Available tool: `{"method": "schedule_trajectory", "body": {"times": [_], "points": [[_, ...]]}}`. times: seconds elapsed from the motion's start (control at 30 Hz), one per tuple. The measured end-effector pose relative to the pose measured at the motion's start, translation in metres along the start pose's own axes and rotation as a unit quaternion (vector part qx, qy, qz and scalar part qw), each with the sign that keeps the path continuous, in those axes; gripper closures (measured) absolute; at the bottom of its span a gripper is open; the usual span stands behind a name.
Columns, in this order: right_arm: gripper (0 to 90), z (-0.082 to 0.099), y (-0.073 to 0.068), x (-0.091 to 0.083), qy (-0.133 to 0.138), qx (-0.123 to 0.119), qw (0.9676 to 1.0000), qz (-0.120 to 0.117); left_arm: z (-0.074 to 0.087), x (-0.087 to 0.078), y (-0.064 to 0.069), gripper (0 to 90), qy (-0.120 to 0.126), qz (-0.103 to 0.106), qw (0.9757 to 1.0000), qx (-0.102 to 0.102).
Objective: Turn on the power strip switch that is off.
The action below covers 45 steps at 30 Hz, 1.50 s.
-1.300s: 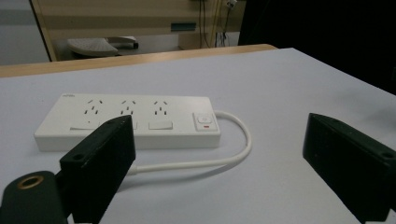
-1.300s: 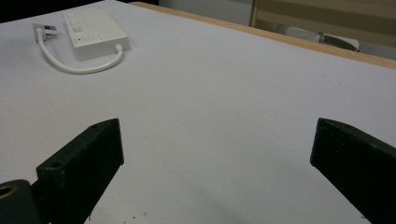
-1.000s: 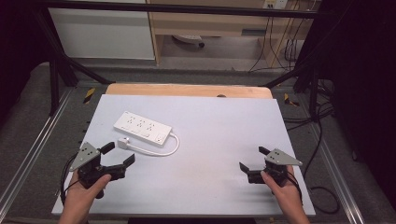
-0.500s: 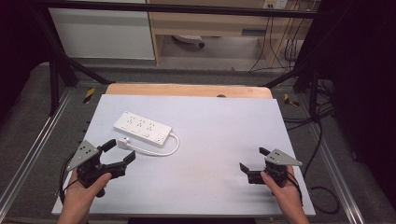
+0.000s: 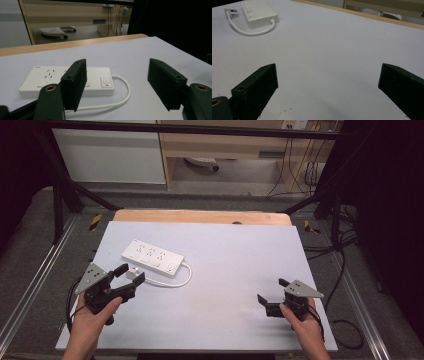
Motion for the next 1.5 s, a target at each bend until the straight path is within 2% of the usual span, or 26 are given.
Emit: {"method": "schedule_trajectory", "body": {"times": [0.57,0.77,0.93,1.1,1.3,1.5], "points": [[3.0,0.0,-0.001,0.0,-0.001,-0.004,1.0,-0.002,-0.013,0.022,0.003,55.1,0.004,0.014,0.9998,0.013],[2.9,0.0,-0.001,0.001,-0.003,-0.006,1.0,-0.001,-0.019,0.031,-0.006,63.7,0.0,0.014,0.9997,0.021],[2.7,0.0,0.0,0.001,-0.004,-0.002,1.0,0.003,-0.027,0.036,-0.013,72.4,0.012,0.014,0.9996,0.019],[2.5,0.002,0.0,0.002,-0.008,-0.004,1.0,-0.001,-0.033,0.04,-0.01,81.2,0.018,0.019,0.9994,0.024],[2.4,0.003,-0.003,0.004,-0.012,-0.009,0.9999,-0.007,-0.04,0.043,-0.011,86.6,0.033,0.02,0.9987,0.033],[2.4,0.003,-0.004,0.005,-0.014,-0.008,0.9998,-0.01,-0.043,0.05,-0.019,89.2,0.031,0.01,0.9989,0.033]]}}
Point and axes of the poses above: each handheld gripper's, and its own axes: x roughly forward along the jaws, z roughly out of its underside, y roughly to its right, the point moved 9 cm from there along x, roughly forward along the jaws, and after that the axes turned 2 degrees about -z, right-handed, at the moved point
